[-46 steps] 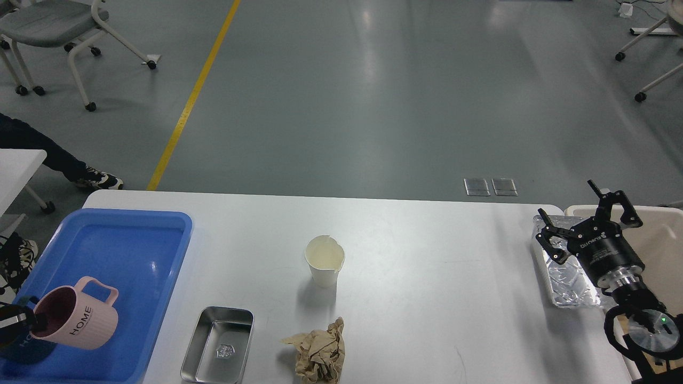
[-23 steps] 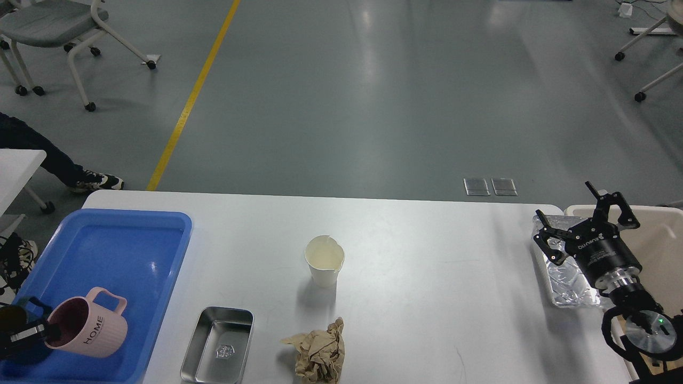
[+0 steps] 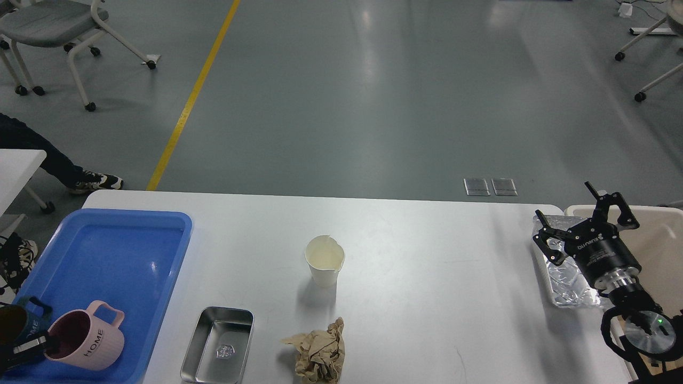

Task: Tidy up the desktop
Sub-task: 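Lower the pink mug onto the blue tray and release it, then reach the left gripper to the small steel tray and grasp its edge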

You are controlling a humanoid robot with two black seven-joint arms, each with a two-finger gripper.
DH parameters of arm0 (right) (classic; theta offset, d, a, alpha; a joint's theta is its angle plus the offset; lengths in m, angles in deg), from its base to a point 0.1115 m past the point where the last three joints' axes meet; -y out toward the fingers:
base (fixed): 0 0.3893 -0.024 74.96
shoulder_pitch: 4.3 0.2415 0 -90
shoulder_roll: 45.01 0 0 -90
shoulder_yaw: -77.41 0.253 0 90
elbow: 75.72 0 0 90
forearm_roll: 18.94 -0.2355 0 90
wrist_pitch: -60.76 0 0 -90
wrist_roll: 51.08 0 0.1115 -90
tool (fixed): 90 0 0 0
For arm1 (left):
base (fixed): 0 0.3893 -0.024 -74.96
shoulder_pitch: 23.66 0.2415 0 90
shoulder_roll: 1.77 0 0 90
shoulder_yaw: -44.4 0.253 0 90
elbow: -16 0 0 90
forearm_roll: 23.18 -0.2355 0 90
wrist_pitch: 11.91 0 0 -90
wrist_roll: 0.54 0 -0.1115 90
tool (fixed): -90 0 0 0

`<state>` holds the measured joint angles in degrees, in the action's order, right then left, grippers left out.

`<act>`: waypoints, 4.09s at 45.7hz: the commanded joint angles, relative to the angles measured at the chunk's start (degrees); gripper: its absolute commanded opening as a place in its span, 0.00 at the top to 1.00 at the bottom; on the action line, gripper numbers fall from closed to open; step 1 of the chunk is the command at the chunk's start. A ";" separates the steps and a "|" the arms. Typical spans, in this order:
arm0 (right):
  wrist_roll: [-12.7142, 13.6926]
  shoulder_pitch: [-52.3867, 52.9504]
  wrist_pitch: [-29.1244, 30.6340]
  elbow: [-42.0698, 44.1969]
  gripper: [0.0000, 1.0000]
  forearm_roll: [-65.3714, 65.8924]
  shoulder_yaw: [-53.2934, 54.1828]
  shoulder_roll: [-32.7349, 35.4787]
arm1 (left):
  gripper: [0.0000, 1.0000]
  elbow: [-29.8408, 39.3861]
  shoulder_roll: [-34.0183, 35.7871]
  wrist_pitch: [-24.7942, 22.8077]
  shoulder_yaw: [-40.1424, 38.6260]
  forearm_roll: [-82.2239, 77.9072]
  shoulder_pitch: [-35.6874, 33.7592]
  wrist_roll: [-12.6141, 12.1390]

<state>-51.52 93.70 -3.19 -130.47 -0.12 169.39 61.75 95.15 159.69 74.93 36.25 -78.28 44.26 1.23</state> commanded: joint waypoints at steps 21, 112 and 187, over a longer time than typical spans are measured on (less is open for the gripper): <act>0.00 0.00 0.06 -0.10 0.00 0.09 -0.13 0.04 | 0.26 0.30 -0.45 -0.61 -2.04 0.35 -2.00 3.33; 0.00 0.26 -0.03 -0.71 0.00 2.20 -0.84 0.39 | 0.21 13.58 2.20 0.62 -17.25 1.49 -7.27 0.61; 0.00 -0.09 -0.03 -0.36 0.00 3.07 -0.75 0.47 | 0.41 1.71 -21.89 -1.76 0.24 -9.32 -7.36 -3.44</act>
<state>-51.53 93.70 -3.23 -130.91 2.94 168.63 62.31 97.53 137.92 73.00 35.99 -86.93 36.71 -2.26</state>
